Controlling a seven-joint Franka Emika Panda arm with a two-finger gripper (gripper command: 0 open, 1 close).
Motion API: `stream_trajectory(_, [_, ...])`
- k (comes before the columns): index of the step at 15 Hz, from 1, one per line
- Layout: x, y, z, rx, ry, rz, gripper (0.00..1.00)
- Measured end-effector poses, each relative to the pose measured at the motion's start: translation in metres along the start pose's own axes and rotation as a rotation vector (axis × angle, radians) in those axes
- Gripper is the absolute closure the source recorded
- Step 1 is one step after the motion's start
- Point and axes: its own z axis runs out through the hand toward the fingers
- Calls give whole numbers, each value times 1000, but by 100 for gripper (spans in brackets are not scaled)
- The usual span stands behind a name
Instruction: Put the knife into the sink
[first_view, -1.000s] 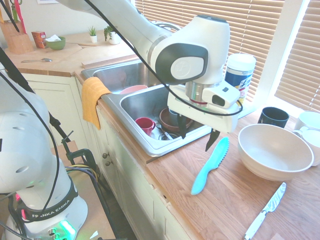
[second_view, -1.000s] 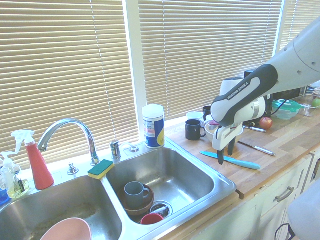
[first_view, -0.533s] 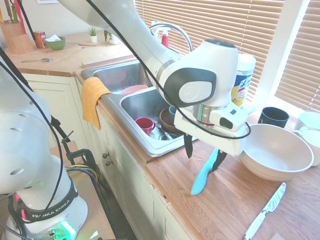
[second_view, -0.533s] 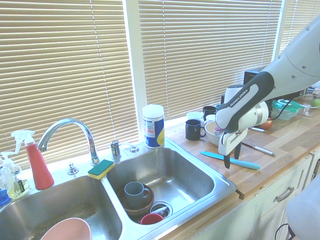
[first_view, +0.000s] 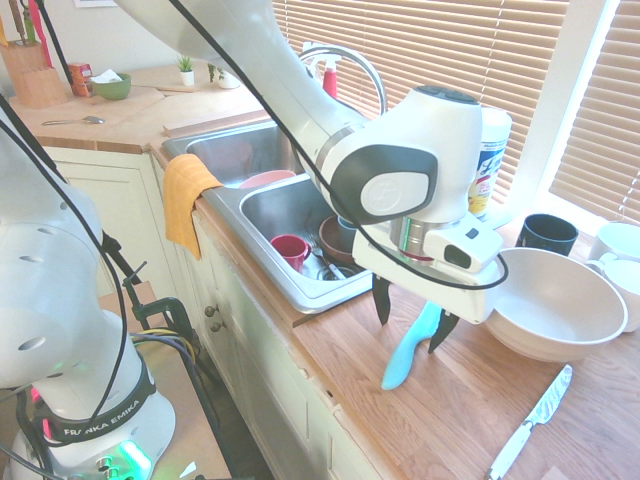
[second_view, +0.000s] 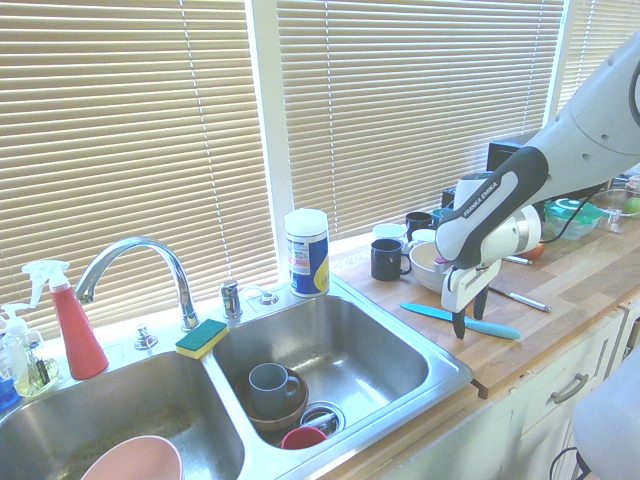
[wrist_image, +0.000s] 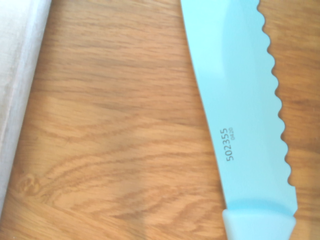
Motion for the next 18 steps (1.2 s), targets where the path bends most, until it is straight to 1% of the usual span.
stream_trajectory(18, [-6,11,0,6,-3,20,100])
